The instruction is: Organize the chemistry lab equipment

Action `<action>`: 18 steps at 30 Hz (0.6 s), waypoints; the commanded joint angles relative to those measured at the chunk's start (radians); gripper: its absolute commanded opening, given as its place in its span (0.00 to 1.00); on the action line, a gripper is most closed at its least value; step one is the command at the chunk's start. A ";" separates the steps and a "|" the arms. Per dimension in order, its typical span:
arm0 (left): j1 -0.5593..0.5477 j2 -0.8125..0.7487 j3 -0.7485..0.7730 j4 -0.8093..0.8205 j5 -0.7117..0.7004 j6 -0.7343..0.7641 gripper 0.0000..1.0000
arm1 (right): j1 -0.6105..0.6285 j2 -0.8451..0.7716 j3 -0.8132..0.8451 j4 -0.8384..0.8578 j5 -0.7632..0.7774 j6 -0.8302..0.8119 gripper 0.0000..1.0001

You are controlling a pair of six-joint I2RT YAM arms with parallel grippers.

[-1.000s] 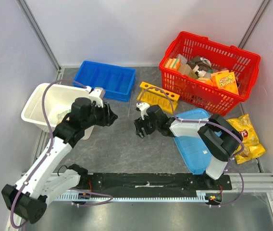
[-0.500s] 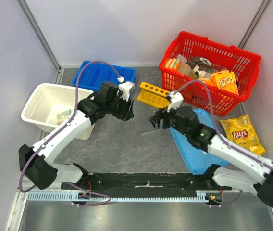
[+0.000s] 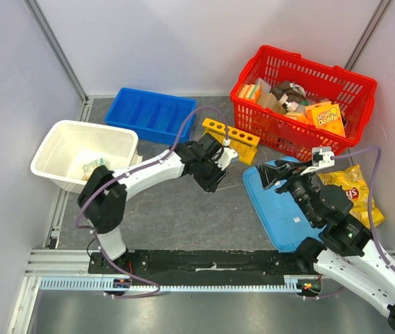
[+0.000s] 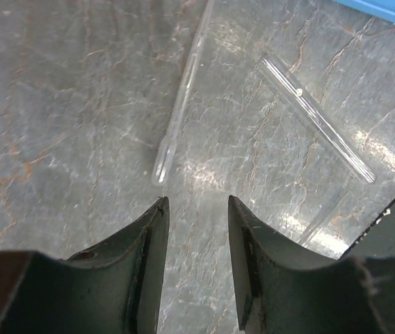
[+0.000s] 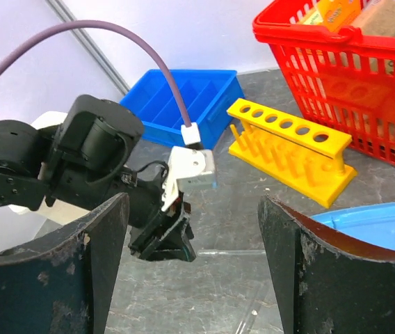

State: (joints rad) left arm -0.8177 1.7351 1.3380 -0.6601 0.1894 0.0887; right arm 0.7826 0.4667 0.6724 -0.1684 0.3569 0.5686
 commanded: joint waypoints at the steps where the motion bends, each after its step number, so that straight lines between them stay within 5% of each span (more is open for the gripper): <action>1: -0.032 0.076 0.069 0.028 -0.038 0.066 0.45 | 0.003 -0.020 0.033 -0.063 0.065 -0.004 0.82; 18: -0.038 0.276 0.113 0.059 -0.122 0.141 0.38 | 0.004 -0.054 0.058 -0.118 0.086 -0.012 0.82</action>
State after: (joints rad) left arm -0.8543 2.0006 1.4227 -0.6403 0.0795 0.1841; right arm 0.7826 0.4122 0.6930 -0.2810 0.4210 0.5655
